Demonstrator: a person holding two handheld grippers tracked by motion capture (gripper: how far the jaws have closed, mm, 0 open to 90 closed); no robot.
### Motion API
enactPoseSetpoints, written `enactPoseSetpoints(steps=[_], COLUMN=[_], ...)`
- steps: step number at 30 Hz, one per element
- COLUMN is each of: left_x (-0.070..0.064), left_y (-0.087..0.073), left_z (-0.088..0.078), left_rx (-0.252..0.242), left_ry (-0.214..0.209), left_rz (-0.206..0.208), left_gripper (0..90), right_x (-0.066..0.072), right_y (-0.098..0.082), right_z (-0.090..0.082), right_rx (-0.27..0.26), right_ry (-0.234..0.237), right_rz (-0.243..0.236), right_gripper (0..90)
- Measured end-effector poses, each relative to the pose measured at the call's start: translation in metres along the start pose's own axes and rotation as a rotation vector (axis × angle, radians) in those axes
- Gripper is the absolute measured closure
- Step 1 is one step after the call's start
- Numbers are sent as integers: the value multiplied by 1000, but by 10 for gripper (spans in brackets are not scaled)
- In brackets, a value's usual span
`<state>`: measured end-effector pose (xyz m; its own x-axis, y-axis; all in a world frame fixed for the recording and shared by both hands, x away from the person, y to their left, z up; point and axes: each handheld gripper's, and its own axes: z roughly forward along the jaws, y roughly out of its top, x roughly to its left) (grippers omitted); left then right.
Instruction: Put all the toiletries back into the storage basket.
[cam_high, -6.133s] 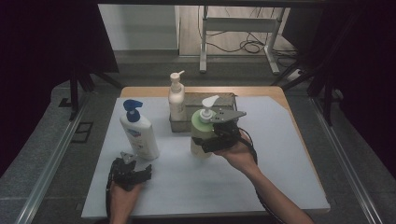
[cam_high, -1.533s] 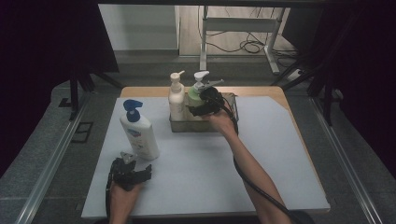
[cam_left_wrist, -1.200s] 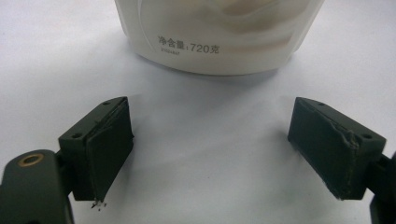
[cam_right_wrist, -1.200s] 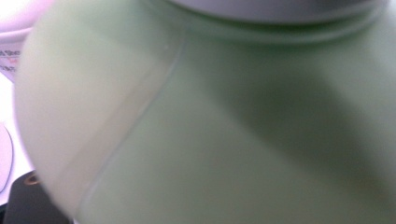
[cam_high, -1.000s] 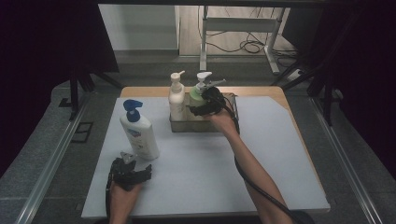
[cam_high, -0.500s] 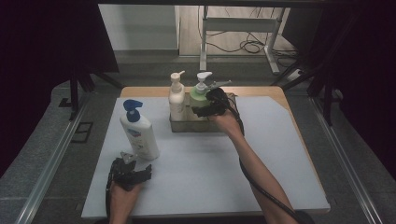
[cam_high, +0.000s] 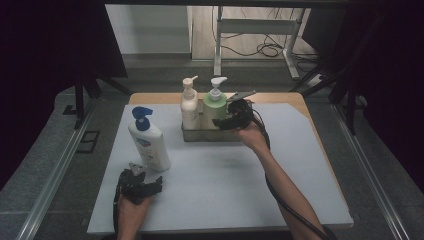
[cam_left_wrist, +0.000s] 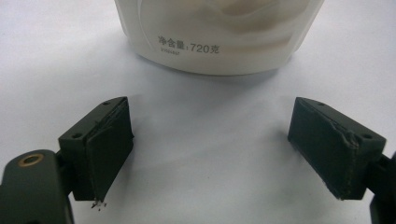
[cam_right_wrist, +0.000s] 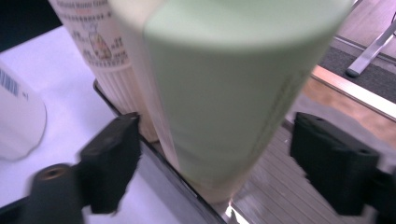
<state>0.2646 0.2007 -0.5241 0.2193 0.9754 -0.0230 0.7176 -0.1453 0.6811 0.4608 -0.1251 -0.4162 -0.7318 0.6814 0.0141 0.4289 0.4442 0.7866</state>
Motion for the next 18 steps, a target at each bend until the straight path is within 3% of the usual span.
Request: enactPoseSetpoints(steps=[6,11,18], left_x=[0,0,0], left_y=[0,0,0], left_z=[0,0,0], left_rx=[1,0,0], left_ry=[1,1,1], left_rz=[0,-1,-1], left_gripper=[137,137,137], right_x=[-5,-8,-18], right_y=[-8,-14,-20], right_z=[-6,-9,-6], right_rx=[44,65,103], right_ry=[22,-1,-50], right_rz=[8,-6,31], right_gripper=[387,567,792])
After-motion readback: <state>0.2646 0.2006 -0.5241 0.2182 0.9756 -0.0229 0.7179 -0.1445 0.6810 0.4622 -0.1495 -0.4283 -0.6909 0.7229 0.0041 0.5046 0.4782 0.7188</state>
